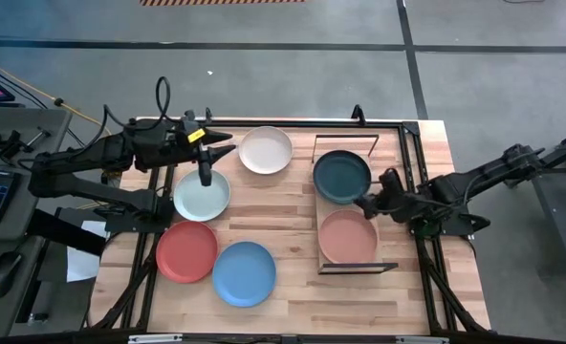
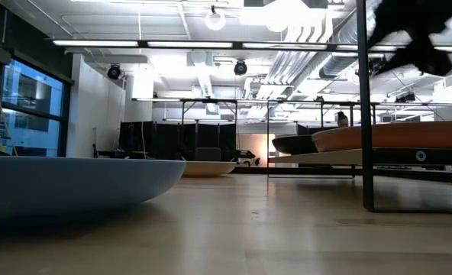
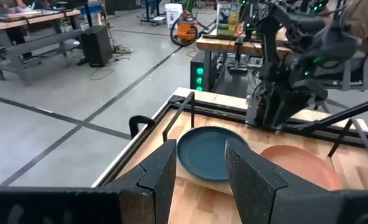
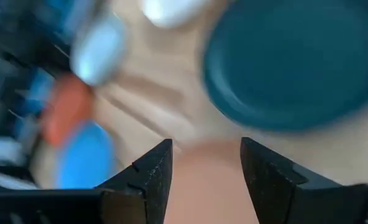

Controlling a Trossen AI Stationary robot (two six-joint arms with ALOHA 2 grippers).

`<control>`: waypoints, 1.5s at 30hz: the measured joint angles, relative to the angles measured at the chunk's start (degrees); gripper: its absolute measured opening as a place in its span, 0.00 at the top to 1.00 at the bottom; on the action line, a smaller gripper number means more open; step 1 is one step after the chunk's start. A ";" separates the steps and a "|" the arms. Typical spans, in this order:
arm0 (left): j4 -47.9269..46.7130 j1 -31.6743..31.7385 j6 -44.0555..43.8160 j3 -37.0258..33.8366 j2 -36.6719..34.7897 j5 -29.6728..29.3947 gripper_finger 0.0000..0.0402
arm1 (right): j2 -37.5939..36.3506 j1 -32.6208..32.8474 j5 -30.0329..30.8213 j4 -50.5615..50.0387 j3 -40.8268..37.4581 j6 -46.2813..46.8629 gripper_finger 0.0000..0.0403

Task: Place and stack plates onto a shelf
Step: Stack the white plate on top of the black plate on the shelf

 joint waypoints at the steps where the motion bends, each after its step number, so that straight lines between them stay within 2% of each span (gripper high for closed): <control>1: 0.56 0.00 -0.73 -0.54 -0.22 0.74 0.69 | 0.53 -0.37 1.82 3.47 0.00 -1.76 0.58; 4: 6.44 -0.01 -3.38 -5.73 -1.30 5.10 0.69 | 2.61 -2.48 3.48 13.31 0.00 -7.97 0.58; 8: 24.81 -0.04 -9.05 -18.11 -2.79 9.32 0.69 | 5.72 -6.72 2.95 25.33 0.00 -17.89 0.58; 11: 36.31 -0.02 -14.80 -25.14 -3.13 11.03 0.69 | 7.38 -10.61 0.50 34.32 0.00 -25.11 0.58; 13: 39.24 -0.02 -17.56 -27.32 -3.17 11.71 0.69 | 8.20 -13.29 -3.01 40.08 0.00 -29.87 0.58; 17: 38.52 -0.02 -18.74 -28.16 -3.20 11.76 0.69 | 8.72 -17.89 -7.34 46.53 0.00 -36.48 0.58; 24: 38.55 -0.02 -18.21 -28.14 -3.22 11.53 0.69 | 8.70 -22.01 -12.42 47.30 0.00 -37.09 0.58; 29: 35.79 0.82 -22.65 -28.05 -3.22 4.81 0.69 | 8.72 -22.08 -12.91 47.27 0.00 -37.09 0.58; 33: 24.13 7.54 -31.99 -25.31 -2.36 0.28 0.69 | 8.72 -22.08 -12.55 47.29 0.00 -36.67 0.58; 37: 9.91 18.23 -40.37 -22.47 0.98 2.29 0.69 | 8.70 -22.09 -11.58 47.27 0.00 -36.67 0.58; 41: 4.34 26.44 -43.95 -22.52 7.01 5.06 0.69 | 8.70 -22.08 -11.55 47.22 0.00 -36.66 0.58; 45: 5.66 30.33 -47.58 -22.52 14.50 8.83 0.69 | 8.70 -22.09 -11.52 47.18 0.00 -36.66 0.58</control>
